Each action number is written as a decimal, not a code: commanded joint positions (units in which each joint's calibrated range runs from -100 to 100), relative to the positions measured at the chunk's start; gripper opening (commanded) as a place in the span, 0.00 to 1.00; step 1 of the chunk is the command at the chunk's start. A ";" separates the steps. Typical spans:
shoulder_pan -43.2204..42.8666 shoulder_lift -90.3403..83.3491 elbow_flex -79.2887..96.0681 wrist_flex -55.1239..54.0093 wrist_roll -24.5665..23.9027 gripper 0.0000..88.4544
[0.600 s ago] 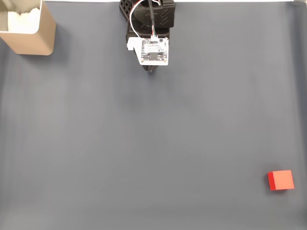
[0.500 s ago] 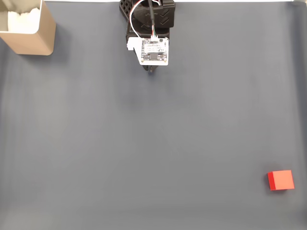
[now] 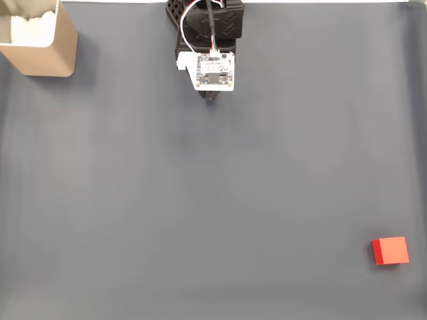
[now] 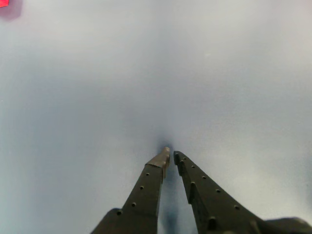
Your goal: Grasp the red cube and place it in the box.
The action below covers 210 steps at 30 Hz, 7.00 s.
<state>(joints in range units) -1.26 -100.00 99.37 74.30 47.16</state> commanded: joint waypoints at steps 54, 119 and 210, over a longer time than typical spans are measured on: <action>0.76 0.09 0.45 1.27 0.24 0.01; -9.39 47.75 -44.99 -27.66 -0.59 0.00; -23.60 154.07 -154.48 -36.76 3.22 0.43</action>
<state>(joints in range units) -25.89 54.84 -51.45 38.58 50.57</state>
